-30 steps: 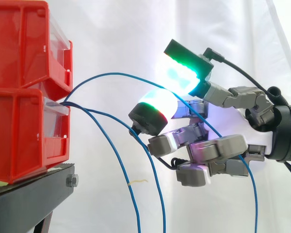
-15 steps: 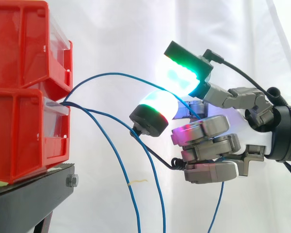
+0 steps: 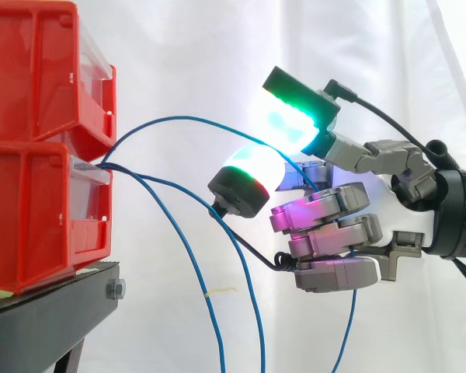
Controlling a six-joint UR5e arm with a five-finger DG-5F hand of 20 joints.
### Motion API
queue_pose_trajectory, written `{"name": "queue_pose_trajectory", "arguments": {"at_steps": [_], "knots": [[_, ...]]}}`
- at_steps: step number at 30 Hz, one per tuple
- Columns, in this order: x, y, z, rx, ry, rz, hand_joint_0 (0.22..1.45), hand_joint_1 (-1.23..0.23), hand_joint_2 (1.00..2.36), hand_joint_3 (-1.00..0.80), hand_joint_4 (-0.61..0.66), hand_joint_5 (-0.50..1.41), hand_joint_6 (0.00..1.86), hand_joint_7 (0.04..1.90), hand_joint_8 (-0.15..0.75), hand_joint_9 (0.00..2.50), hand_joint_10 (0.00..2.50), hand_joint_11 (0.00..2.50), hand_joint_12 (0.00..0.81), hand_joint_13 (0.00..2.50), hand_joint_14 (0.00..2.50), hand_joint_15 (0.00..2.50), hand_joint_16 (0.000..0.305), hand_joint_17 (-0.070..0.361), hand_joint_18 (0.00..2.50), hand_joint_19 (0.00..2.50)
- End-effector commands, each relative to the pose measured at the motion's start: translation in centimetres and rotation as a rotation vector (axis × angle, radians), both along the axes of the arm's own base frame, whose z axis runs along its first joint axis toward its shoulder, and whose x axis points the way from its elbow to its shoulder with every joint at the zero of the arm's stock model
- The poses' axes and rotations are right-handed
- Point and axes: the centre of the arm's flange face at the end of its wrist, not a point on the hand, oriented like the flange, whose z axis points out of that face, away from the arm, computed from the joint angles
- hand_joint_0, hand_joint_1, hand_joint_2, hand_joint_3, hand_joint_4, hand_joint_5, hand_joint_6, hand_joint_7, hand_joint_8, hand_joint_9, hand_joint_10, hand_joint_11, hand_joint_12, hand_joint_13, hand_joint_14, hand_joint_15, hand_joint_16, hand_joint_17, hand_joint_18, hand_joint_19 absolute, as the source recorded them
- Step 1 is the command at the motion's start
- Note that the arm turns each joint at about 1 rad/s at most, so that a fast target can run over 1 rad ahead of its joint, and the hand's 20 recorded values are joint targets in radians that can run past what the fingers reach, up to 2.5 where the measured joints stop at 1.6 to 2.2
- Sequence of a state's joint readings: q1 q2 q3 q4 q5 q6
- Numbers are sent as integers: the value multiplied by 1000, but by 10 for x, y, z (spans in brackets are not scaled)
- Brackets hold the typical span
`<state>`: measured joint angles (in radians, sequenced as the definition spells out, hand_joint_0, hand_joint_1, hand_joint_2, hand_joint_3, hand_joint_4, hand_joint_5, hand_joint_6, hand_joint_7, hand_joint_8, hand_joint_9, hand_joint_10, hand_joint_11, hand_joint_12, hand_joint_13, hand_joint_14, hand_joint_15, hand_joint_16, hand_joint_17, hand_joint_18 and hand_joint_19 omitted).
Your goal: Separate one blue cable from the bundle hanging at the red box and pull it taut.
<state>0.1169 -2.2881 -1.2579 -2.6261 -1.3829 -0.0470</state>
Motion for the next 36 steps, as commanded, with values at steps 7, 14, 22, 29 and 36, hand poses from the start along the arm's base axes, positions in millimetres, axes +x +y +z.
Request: {"name": "queue_pose_trajectory", "arguments": {"at_steps": [7,14,22,29,36], "knots": [[1,0,1,32,-11,-2,758,-698,1007,-418,69,-205,951,1280,356,895,2124,1259,361,1140,2357,1366,43,97,1405,1477],[1,3,0,41,-10,2,750,-716,1020,-248,50,-195,960,1341,358,897,2148,1264,354,1125,2390,1358,42,96,1394,1487],[0,9,-1,37,3,6,762,-710,1018,-264,35,-198,966,1334,357,874,2153,1272,357,1107,2423,1339,43,96,1380,1495],[-4,9,-6,15,51,5,758,-697,1017,-288,48,-202,970,1299,355,861,2231,1249,358,1118,2364,1325,42,95,1364,1475],[-7,9,-10,8,86,6,756,-692,1017,-289,61,-203,970,1292,349,842,2356,1246,353,1120,2315,1348,42,95,1362,1461]]}}
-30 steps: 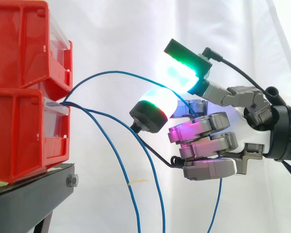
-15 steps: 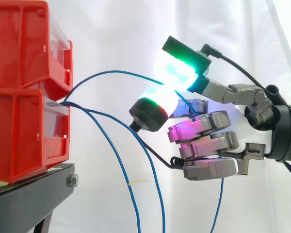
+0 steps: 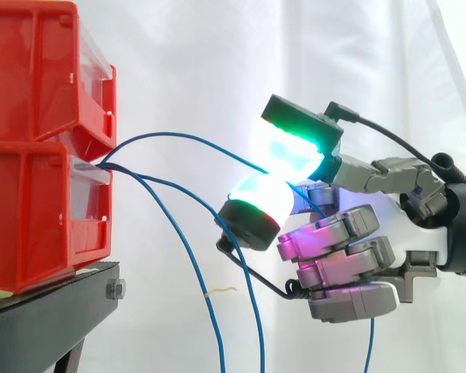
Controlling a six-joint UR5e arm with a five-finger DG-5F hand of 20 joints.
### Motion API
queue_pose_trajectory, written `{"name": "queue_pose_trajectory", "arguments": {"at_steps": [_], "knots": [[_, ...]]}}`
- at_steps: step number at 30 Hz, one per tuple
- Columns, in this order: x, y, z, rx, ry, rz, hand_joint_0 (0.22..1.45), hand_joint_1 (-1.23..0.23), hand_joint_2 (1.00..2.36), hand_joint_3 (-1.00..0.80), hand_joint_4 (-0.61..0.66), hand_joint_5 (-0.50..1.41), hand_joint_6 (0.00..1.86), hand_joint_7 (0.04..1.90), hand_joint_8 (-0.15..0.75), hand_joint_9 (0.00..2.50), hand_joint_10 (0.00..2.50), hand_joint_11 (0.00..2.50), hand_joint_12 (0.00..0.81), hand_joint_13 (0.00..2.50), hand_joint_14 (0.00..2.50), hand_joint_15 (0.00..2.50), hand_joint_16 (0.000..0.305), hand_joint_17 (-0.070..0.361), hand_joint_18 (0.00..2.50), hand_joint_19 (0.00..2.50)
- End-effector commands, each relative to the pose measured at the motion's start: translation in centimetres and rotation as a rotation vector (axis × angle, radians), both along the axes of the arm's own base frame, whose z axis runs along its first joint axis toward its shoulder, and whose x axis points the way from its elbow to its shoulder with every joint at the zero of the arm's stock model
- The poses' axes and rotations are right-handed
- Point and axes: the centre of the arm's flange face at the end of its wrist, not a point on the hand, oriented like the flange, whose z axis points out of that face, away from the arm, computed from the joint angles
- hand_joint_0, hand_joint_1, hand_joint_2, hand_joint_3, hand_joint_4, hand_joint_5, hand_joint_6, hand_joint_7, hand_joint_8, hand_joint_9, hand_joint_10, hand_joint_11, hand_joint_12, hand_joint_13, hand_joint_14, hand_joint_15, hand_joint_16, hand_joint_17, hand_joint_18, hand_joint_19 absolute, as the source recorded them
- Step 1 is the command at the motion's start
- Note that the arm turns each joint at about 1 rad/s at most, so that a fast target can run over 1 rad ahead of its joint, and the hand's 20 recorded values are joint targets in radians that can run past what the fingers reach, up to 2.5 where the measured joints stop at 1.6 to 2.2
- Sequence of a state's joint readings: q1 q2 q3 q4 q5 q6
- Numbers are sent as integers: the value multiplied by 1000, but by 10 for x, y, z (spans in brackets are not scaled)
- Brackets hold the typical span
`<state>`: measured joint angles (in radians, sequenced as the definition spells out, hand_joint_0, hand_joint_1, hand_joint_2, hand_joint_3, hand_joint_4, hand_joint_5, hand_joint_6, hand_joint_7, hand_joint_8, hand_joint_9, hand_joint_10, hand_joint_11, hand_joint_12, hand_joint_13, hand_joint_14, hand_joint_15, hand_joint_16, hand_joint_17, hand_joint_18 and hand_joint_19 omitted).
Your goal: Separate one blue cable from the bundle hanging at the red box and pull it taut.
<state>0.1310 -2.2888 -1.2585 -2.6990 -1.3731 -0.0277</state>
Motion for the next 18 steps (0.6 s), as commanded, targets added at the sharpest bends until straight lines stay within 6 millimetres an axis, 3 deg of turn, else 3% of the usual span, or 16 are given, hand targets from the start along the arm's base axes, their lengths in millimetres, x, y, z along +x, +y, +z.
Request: {"name": "queue_pose_trajectory", "arguments": {"at_steps": [1,18], "knots": [[-1,-1,-1,-3,15,-1,755,-692,1017,-287,60,-203,970,1285,352,840,2365,1241,353,1118,2313,1351,43,97,1362,1458],[-1,0,-1,-4,17,1,757,-692,1016,-292,56,-201,971,1279,349,817,2403,1195,355,1115,2303,1337,43,97,1355,1463]]}}
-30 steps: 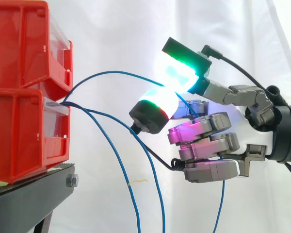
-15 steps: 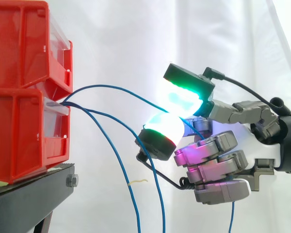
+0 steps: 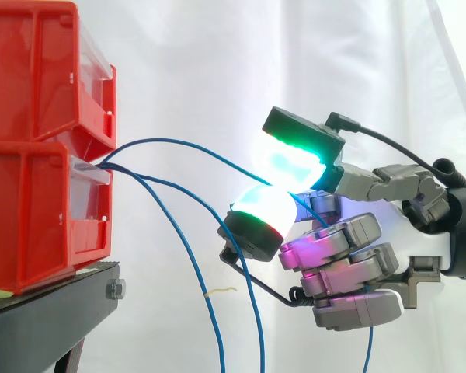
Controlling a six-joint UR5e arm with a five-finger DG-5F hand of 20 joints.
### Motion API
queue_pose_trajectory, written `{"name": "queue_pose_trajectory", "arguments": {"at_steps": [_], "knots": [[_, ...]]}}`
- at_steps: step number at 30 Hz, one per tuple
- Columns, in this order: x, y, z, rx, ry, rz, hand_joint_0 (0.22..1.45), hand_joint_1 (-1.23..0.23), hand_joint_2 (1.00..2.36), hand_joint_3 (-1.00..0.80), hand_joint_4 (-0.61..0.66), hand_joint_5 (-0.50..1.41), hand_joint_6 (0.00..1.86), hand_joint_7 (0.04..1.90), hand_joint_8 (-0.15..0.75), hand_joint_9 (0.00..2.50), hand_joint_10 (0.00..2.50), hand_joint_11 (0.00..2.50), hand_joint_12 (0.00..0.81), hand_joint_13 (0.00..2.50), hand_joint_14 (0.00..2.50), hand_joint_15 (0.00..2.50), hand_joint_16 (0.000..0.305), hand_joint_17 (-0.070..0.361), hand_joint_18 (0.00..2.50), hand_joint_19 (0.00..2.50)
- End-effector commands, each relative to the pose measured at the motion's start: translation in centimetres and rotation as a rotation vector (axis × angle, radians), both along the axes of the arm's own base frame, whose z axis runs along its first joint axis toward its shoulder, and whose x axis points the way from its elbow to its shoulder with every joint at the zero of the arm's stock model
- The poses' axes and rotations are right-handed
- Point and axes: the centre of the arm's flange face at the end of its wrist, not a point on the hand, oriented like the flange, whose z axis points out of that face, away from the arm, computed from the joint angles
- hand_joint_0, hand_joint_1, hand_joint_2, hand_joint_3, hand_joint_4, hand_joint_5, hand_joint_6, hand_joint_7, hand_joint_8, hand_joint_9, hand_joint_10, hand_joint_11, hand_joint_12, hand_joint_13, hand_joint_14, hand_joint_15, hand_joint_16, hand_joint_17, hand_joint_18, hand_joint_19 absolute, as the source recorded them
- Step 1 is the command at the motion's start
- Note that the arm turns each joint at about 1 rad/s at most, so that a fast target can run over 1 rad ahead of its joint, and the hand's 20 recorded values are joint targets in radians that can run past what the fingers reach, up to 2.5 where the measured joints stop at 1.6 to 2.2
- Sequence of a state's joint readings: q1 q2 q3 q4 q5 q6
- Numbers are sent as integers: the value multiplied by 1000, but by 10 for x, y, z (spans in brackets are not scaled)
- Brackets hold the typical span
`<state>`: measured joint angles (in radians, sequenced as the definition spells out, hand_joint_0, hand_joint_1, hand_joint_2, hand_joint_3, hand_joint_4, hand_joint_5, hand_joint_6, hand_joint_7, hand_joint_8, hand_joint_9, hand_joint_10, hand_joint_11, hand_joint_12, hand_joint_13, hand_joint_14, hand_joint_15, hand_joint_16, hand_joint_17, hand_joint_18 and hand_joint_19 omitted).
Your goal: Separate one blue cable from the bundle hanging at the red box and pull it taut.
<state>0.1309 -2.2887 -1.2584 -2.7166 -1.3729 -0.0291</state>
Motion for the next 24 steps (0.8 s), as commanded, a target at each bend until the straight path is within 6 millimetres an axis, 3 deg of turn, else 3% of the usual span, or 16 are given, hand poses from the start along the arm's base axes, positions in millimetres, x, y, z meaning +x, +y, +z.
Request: {"name": "queue_pose_trajectory", "arguments": {"at_steps": [1,24], "knots": [[0,0,1,0,-2,-1,756,-693,1017,-289,57,-201,971,1279,350,818,2402,1204,356,1115,2295,1360,42,95,1352,1469],[0,1,1,0,0,1,762,-697,1016,-299,47,-200,970,1278,342,775,2393,1183,347,1083,2324,1312,39,88,1311,1497]]}}
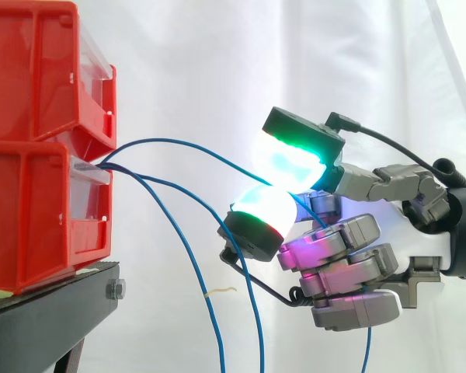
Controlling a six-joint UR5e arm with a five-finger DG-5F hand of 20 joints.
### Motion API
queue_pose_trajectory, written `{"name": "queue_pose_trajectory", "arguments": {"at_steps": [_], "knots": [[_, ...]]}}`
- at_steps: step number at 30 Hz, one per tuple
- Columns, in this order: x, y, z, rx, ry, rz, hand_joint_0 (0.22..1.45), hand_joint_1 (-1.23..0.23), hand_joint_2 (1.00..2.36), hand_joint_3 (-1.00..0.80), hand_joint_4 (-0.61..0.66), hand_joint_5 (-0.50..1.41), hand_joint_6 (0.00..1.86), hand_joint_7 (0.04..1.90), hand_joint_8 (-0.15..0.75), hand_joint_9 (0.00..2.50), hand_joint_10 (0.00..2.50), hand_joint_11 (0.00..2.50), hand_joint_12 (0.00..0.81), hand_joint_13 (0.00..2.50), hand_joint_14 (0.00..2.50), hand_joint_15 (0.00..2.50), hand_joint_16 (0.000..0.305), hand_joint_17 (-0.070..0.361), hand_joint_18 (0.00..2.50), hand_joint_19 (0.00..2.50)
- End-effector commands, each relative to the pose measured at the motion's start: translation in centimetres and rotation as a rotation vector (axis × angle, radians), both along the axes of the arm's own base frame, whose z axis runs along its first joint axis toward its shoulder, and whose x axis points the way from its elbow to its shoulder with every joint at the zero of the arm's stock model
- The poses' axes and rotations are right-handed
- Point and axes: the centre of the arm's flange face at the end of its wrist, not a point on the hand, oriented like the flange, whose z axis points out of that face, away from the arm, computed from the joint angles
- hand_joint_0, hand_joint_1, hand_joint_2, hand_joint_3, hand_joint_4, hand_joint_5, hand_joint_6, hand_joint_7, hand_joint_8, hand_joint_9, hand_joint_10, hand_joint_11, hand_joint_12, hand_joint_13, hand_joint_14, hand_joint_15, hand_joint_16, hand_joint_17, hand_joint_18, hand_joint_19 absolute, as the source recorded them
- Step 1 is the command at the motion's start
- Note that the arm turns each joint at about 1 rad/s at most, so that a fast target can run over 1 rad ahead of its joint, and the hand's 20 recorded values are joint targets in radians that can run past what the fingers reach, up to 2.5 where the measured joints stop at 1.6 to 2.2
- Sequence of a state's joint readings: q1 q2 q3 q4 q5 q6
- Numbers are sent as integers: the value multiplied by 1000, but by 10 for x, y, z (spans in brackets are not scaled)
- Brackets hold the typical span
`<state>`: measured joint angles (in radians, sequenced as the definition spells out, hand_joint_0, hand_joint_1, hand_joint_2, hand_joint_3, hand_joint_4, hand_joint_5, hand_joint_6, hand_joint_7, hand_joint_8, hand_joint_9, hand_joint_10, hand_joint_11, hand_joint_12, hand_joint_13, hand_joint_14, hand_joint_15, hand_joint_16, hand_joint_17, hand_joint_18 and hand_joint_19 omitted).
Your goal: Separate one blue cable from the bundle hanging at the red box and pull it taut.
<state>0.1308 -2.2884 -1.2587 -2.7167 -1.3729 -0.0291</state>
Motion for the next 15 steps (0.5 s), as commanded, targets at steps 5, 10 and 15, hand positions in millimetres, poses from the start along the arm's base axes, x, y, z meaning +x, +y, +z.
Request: {"name": "queue_pose_trajectory", "arguments": {"at_steps": [5,10,15], "knots": [[0,1,0,0,-1,1,763,-699,1015,-301,48,-200,969,1280,341,775,2375,1204,348,1085,2334,1315,38,86,1312,1499],[0,1,-1,0,1,1,764,-701,1015,-300,46,-200,968,1283,339,775,2360,1189,348,1077,2352,1312,38,86,1310,1496],[0,0,0,0,-1,0,764,-703,1016,-297,46,-199,968,1283,347,778,2362,1196,341,1080,2361,1303,39,87,1310,1496]]}}
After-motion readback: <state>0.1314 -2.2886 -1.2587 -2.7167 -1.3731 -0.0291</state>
